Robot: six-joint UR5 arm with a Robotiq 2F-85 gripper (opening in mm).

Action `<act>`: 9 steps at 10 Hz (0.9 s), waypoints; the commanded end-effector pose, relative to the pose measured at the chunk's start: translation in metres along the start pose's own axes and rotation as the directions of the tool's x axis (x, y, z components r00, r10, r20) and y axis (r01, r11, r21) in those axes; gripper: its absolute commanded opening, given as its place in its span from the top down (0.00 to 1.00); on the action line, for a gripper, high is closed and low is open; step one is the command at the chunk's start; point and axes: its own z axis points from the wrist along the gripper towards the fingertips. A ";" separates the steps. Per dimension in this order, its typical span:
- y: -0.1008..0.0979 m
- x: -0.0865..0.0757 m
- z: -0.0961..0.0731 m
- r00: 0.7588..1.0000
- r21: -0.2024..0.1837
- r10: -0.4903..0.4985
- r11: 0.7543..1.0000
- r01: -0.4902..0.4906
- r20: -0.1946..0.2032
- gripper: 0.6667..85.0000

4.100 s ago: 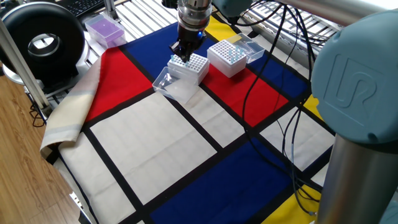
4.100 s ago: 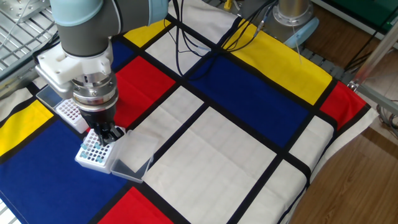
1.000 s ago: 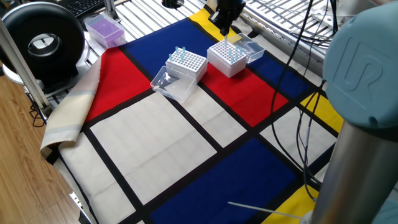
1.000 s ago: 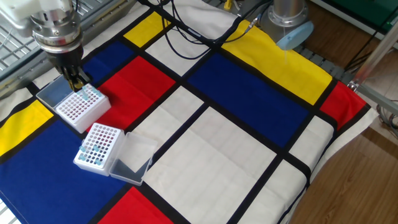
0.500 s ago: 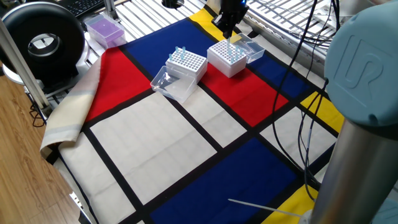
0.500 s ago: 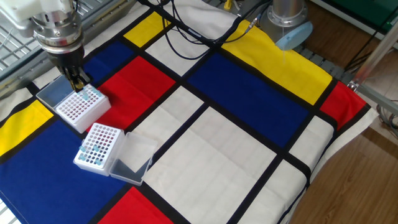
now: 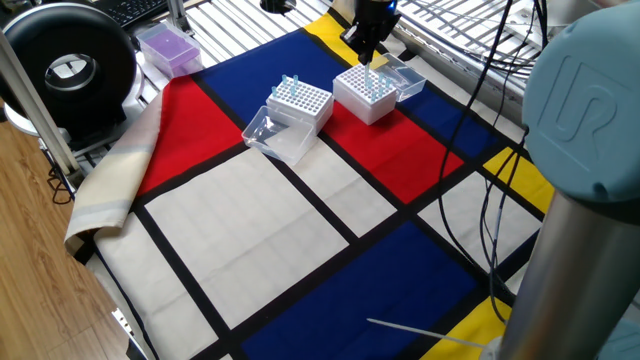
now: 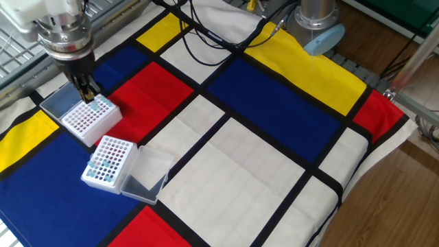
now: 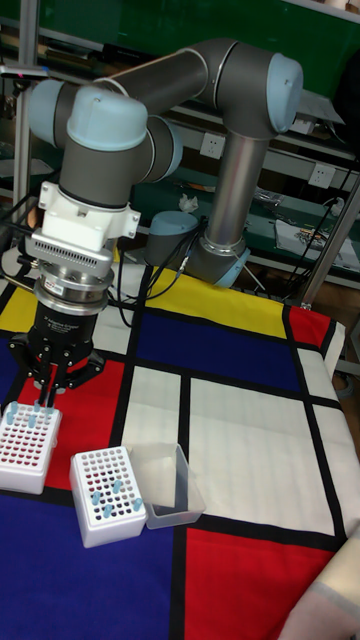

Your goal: Transfer all medium pipette tips from one holder to another

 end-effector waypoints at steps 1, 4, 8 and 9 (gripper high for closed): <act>0.004 -0.001 0.003 1.000 -0.014 0.014 1.000 -0.014 0.012 0.99; 0.004 -0.002 0.005 1.000 -0.014 0.008 1.000 -0.008 0.015 0.99; 0.002 -0.004 0.005 1.000 -0.012 0.005 1.000 -0.005 0.015 0.99; 0.000 -0.003 0.004 1.000 -0.007 0.000 1.000 0.000 0.011 0.99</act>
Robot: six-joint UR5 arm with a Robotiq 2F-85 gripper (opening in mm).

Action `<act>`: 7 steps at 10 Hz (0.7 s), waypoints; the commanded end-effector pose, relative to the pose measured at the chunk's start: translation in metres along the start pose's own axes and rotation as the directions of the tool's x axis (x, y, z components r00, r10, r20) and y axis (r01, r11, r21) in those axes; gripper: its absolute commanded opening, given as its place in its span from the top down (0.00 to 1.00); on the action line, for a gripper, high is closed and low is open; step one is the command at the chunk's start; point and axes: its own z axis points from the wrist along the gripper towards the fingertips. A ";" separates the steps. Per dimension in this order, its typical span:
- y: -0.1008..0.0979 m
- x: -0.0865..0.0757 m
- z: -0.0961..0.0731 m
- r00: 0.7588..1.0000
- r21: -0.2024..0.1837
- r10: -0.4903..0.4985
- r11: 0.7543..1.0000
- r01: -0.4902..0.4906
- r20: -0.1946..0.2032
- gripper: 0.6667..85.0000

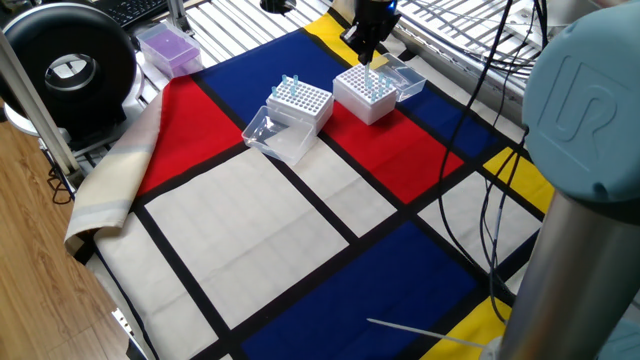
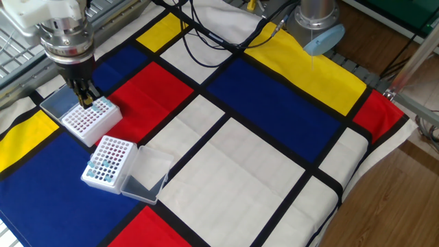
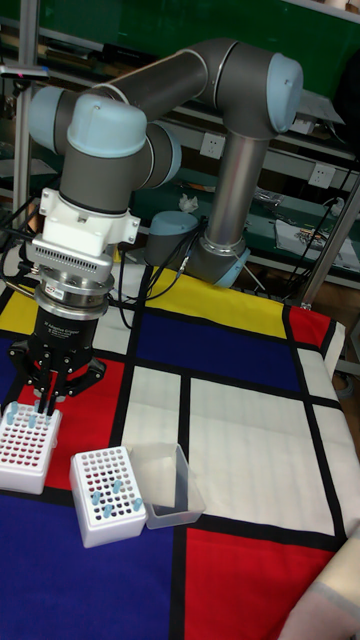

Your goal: Transfer all medium pipette tips from one holder to another

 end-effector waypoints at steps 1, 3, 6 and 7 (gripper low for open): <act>-0.001 -0.001 -0.002 1.000 -0.004 0.001 1.000 -0.001 0.001 0.99; -0.001 -0.002 -0.004 1.000 0.001 0.004 1.000 -0.004 -0.003 0.99; -0.001 -0.003 -0.006 1.000 0.010 0.004 1.000 -0.004 -0.007 0.99; -0.001 -0.003 -0.005 1.000 0.012 0.004 1.000 -0.004 -0.007 0.99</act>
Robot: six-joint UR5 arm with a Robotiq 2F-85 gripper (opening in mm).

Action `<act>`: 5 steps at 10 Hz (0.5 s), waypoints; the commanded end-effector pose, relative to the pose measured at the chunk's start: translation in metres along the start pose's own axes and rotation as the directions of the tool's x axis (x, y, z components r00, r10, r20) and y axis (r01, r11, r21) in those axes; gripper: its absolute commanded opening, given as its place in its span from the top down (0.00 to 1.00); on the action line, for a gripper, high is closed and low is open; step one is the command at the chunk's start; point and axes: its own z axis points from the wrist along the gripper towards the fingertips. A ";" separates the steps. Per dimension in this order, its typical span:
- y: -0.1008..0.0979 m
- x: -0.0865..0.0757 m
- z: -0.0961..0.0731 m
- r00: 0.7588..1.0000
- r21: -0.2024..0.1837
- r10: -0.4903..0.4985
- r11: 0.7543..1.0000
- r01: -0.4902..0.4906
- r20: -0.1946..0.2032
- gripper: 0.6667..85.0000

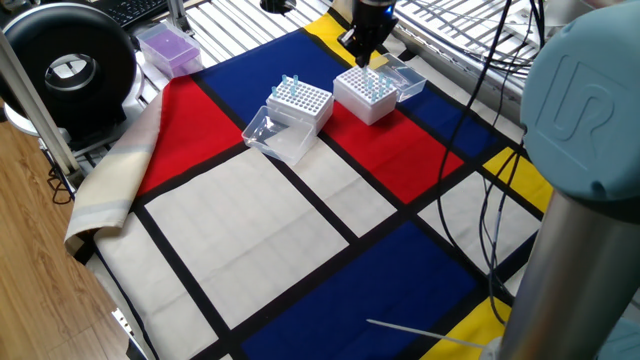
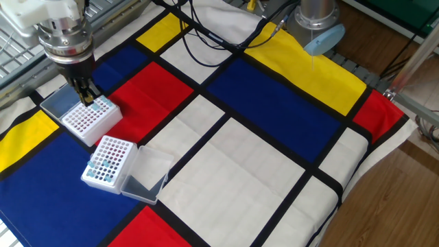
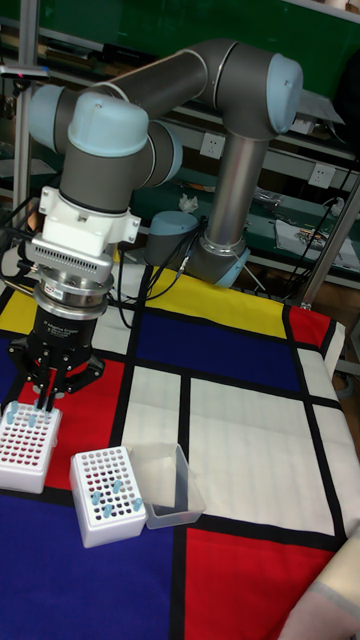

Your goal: Transfer all medium pipette tips from one holder to another

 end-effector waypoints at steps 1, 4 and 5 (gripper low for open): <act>0.001 -0.002 -0.002 1.000 -0.006 0.007 1.000 -0.007 0.002 0.99; 0.002 -0.005 -0.002 1.000 -0.007 0.009 1.000 -0.009 0.011 0.99; 0.003 -0.007 -0.002 1.000 -0.009 0.009 1.000 -0.009 0.016 0.99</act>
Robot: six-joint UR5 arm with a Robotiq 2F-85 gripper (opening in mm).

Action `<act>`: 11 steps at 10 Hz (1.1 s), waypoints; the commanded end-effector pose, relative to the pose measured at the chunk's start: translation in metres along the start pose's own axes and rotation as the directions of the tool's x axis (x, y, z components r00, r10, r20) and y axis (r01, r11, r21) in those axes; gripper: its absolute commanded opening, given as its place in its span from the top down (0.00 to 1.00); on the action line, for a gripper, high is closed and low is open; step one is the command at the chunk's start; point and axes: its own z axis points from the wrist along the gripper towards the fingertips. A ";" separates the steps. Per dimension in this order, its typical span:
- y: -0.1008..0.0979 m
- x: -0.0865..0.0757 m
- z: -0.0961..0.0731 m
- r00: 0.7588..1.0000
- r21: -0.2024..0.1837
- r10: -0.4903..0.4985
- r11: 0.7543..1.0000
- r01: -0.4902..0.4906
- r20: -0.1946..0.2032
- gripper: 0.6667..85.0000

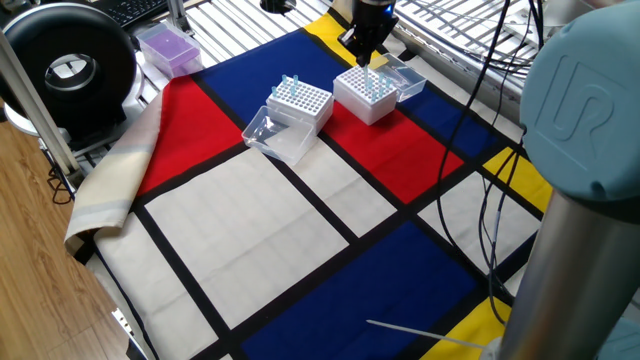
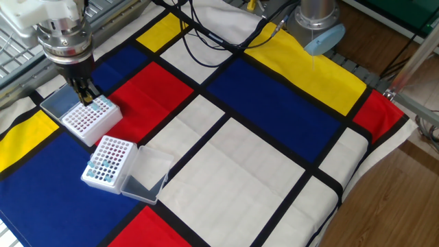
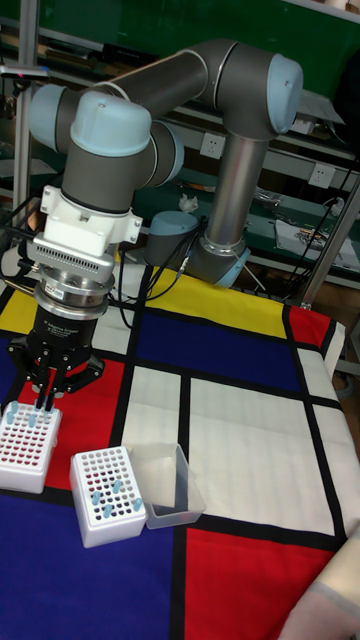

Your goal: Transfer all medium pipette tips from one holder to another

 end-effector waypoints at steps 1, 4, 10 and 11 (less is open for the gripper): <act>0.004 -0.005 -0.002 1.000 -0.010 0.011 1.000 -0.011 0.011 0.99; 0.006 -0.008 -0.002 1.000 -0.008 0.014 1.000 -0.013 0.019 0.99; 0.005 -0.011 0.002 0.999 -0.009 0.009 1.000 -0.009 0.032 0.99; 0.006 -0.011 0.004 0.999 -0.014 0.008 1.000 -0.008 0.036 0.99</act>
